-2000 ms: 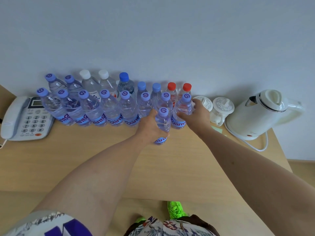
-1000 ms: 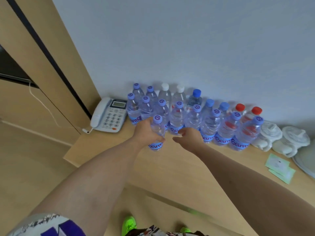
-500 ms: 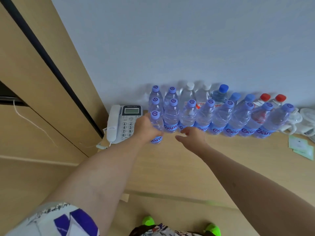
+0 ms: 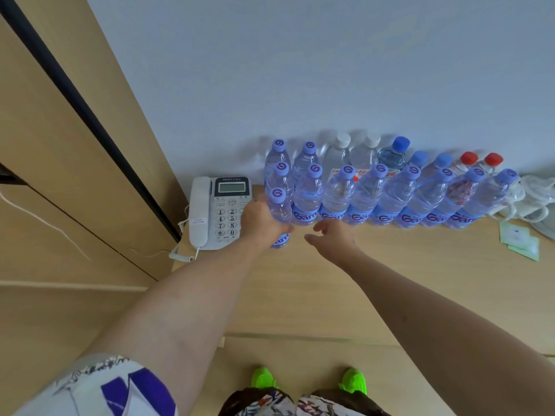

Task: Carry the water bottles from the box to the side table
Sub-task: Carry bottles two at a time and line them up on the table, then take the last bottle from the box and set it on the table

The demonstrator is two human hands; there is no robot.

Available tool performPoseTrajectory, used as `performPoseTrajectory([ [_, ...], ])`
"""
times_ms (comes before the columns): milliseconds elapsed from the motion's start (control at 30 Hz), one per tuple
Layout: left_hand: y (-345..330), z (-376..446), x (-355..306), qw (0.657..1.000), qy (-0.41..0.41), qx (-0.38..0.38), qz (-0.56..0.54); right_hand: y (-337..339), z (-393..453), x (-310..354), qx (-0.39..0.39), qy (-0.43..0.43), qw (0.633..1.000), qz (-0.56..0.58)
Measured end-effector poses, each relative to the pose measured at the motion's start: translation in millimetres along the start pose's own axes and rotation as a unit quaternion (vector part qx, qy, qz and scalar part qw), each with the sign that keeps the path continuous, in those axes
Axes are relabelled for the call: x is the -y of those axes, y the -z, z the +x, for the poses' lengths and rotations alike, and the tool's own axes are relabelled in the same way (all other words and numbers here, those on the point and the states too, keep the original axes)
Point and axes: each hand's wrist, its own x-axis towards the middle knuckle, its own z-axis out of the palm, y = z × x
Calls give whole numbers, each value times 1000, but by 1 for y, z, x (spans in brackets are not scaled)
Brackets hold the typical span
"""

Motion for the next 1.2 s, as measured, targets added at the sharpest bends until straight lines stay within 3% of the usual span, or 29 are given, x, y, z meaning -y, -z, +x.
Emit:
performPoseTrajectory([
  [200, 10, -6, -6, 1000, -14, 20, -5, -3, -9, 5, -10, -5, 1000, 4],
  [367, 28, -24, -20, 996, -86, -13, 36, 10, -26, 6, -17, -1, 1000, 13],
  [567, 24, -53, -58, 975, -123, -69, 172, 51, -66, -24, -49, 33, 997, -50],
  [767, -52, -128, -138, 918, -260, -24, 297, 121, -136, -123, -120, -23, 988, -94],
  [1033, -218, -297, -268, 865, -422, 114, 248, 208, -294, -312, -236, -180, 951, -89],
  [1200, -316, -437, -333, 785, -533, 223, 223, 249, -417, -424, -303, -303, 900, -87],
])
